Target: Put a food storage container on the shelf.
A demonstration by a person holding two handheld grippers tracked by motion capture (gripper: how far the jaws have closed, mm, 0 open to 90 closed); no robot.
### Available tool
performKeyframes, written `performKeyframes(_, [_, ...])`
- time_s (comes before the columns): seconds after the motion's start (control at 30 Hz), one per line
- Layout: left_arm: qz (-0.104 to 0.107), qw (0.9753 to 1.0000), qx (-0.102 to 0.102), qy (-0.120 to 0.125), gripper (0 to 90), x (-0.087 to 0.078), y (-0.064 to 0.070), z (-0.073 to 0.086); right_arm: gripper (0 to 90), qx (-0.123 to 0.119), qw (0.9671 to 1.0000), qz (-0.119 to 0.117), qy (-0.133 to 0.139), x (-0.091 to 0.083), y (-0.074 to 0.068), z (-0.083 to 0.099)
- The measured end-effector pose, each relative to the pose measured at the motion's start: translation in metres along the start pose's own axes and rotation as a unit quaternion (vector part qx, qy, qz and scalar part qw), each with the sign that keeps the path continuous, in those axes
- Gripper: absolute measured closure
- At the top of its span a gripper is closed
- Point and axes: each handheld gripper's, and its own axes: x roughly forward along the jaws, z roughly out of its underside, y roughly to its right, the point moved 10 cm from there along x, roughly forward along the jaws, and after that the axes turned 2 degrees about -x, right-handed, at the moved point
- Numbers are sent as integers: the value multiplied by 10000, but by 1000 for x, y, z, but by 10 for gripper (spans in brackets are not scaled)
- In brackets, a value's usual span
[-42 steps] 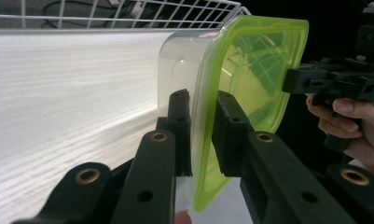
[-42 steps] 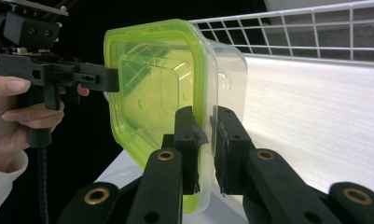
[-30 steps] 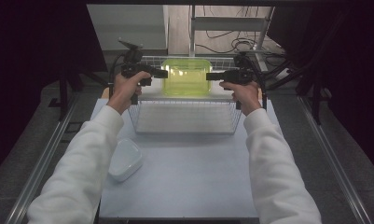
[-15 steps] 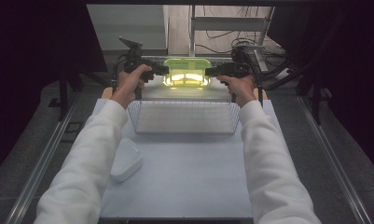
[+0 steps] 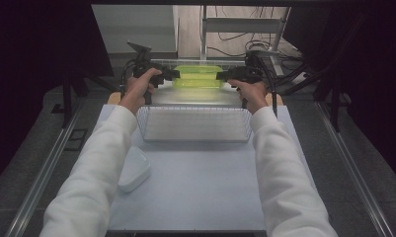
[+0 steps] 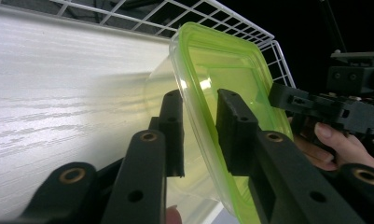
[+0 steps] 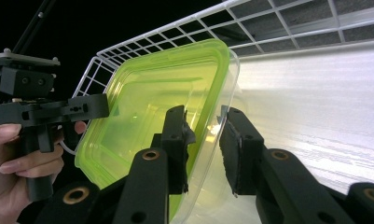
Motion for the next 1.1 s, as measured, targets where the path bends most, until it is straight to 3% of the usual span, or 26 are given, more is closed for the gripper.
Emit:
performKeyframes(0.1, [-72, 9999, 72, 44, 635, 0, 1, 0, 675, -28, 10000, 9, 25, -1, 0, 1])
performKeyframes(0.13, [-63, 9999, 95, 95, 559, 0, 3, -1, 588, -53, 9999, 35, 108, -2, 1, 1])
performKeyframes(0.2, [-201, 9987, 325, 344, 488, -6, 6, -5, 529, -172, 9996, -15, 226, -6, -2, -1])
performKeyframes(0.33, [-249, 9968, 569, 494, 430, -14, 10, -5, 460, -348, 9978, -102, 552, -19, -11, -6])
performKeyframes(0.43, [-455, 9925, 921, 659, 422, -26, 16, 0, 427, -632, 9958, -139, 652, -29, -21, -4])
performKeyframes(0.53, [-529, 9881, 1199, 802, 395, -36, 25, 7, 393, -1028, 9918, -253, 715, -43, -47, 3])
performKeyframes(0.6, [-726, 9816, 1537, 871, 383, -46, 32, 17, 376, -1217, 9892, -238, 779, -51, -58, 6])
performKeyframes(0.63, [-757, 9804, 1588, 883, 379, -49, 34, 20, 364, -1316, 9880, -189, 786, -54, -61, 8])
performKeyframes(0.7, [-724, 9810, 1599, 823, 376, -54, 39, 31, 342, -1549, 9847, -43, 792, -61, -65, 13])
performKeyframes(0.8, [-824, 9773, 1773, 815, 371, -63, 43, 48, 325, -1724, 9820, 3, 775, -70, -68, 25])
performKeyframes(0.87, [-789, 9767, 1819, 822, 371, -66, 44, 55, 315, -1797, 9810, 50, 734, -73, -67, 31])
performKeyframes(0.9, [-748, 9762, 1851, 845, 371, -69, 44, 63, 297, -1999, 9771, 182, 712, -79, -64, 44])
performKeyframes(0.93, [-754, 9759, 1875, 827, 371, -70, 42, 73, 297, -1999, 9771, 182, 712, -79, -64, 44])
performKeyframes(1.0, [-808, 9741, 1958, 793, 370, -73, 36, 91, 282, -2247, 9716, 319, 664, -85, -60, 58])
performKeyframes(1.03, [-782, 9743, 1966, 769, 371, -75, 29, 110, 278, -2452, 9665, 376, 666, -91, -56, 73])
performKeyframes(1.07, [-782, 9743, 1966, 769, 372, -75, 29, 110, 278, -2452, 9665, 376, 666, -91, -56, 73])
performKeyframes(1.1, [-763, 9743, 1979, 760, 374, -77, 26, 119, 276, -2538, 9647, 345, 615, -96, -52, 88])
